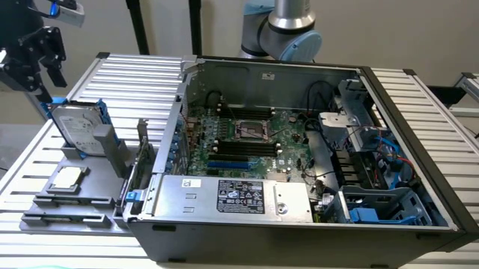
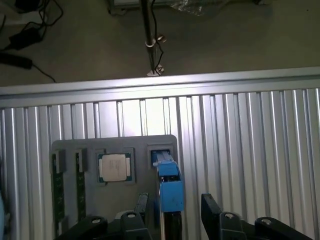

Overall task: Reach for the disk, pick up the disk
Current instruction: 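Pick up the disk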

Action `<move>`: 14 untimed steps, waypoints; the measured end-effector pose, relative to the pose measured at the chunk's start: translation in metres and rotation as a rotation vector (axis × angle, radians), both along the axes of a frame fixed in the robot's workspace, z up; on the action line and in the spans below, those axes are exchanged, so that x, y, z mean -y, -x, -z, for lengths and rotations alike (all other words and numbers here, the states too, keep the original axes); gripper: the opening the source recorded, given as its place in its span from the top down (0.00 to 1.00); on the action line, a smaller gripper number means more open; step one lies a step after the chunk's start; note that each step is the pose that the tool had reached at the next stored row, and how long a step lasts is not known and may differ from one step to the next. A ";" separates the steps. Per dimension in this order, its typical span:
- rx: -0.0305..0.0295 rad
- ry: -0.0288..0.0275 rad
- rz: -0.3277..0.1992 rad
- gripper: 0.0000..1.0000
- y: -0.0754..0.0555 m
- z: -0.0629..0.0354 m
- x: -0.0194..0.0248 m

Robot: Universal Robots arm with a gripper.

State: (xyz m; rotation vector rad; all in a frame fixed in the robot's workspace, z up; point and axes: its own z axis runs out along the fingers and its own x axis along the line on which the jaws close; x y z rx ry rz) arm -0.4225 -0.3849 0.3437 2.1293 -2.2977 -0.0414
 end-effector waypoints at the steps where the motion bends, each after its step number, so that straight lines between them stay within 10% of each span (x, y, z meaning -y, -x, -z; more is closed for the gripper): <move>1: 0.0000 0.0001 -0.003 0.46 0.000 0.0019 0.0000; 14: -0.0001 0.0001 -0.039 0.46 0.000 0.0255 0.0000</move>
